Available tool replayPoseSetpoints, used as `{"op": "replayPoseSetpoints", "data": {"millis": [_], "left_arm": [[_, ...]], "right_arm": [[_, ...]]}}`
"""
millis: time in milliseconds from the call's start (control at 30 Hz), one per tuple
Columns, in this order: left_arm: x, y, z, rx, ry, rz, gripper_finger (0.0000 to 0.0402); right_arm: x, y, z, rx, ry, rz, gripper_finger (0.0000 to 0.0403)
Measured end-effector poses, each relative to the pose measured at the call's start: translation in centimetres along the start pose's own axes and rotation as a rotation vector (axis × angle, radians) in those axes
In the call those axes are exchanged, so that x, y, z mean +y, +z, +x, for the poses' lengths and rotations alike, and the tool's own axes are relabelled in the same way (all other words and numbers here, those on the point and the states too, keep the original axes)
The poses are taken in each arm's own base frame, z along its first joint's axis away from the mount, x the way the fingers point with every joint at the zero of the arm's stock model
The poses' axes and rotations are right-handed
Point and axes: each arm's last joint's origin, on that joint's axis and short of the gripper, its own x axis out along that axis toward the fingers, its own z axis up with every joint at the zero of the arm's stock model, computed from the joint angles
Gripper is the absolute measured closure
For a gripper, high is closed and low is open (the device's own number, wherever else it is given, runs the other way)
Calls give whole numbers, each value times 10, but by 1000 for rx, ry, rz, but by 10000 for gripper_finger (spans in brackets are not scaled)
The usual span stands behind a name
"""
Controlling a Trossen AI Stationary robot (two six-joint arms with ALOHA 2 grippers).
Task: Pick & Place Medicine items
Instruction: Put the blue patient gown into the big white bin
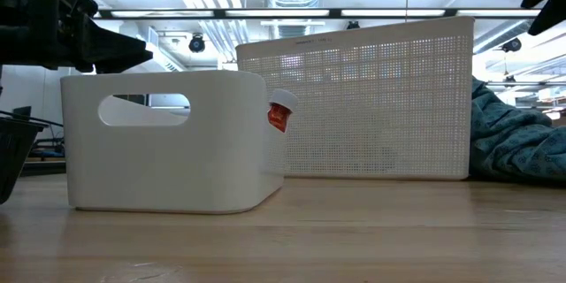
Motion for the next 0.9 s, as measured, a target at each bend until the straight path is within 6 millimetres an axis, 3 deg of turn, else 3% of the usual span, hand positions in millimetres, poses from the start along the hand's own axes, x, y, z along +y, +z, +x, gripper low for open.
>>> {"op": "replayPoseSetpoints", "data": {"millis": [267, 467, 633, 900], "left_arm": [[0, 0, 0, 0, 0, 0, 217], [0, 0, 0, 1, 1, 0, 217], [0, 0, 0, 0, 1, 0, 217], [0, 0, 0, 0, 1, 0, 217]], "right_arm": [[15, -7, 10, 23, -91, -42, 7], [9, 7, -4, -34, -5, -104, 7], [-12, 31, -30, -90, 139, -178, 7], [-72, 50, -46, -94, 336, 19, 7]]}}
